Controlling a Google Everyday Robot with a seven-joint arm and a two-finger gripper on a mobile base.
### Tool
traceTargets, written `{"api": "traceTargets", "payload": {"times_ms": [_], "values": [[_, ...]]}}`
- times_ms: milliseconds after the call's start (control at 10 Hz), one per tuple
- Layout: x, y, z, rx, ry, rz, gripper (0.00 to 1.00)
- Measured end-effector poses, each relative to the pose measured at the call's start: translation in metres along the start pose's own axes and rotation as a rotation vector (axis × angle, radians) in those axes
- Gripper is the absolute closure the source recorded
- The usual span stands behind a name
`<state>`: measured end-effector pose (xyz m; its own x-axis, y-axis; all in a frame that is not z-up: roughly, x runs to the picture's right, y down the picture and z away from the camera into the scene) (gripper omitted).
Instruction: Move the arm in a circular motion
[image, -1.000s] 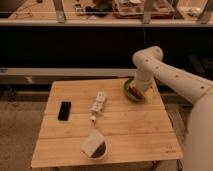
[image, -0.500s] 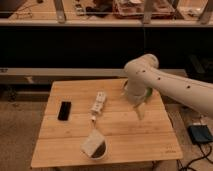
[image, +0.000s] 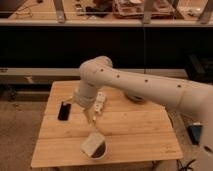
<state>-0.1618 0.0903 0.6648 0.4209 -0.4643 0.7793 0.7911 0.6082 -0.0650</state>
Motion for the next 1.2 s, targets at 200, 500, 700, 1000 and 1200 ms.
{"api": "traceTargets", "payload": {"times_ms": [200, 500, 700, 1000, 1200], "values": [[0.025, -0.051, 0.029, 0.059, -0.011, -0.052, 0.2], [0.18, -0.036, 0.022, 0.016, 0.188, -0.009, 0.2], [0.271, 0.024, -0.027, -0.048, 0.338, 0.107, 0.2], [0.33, 0.116, -0.11, -0.155, 0.495, 0.276, 0.2], [0.326, 0.168, -0.144, -0.222, 0.528, 0.358, 0.2]]}}
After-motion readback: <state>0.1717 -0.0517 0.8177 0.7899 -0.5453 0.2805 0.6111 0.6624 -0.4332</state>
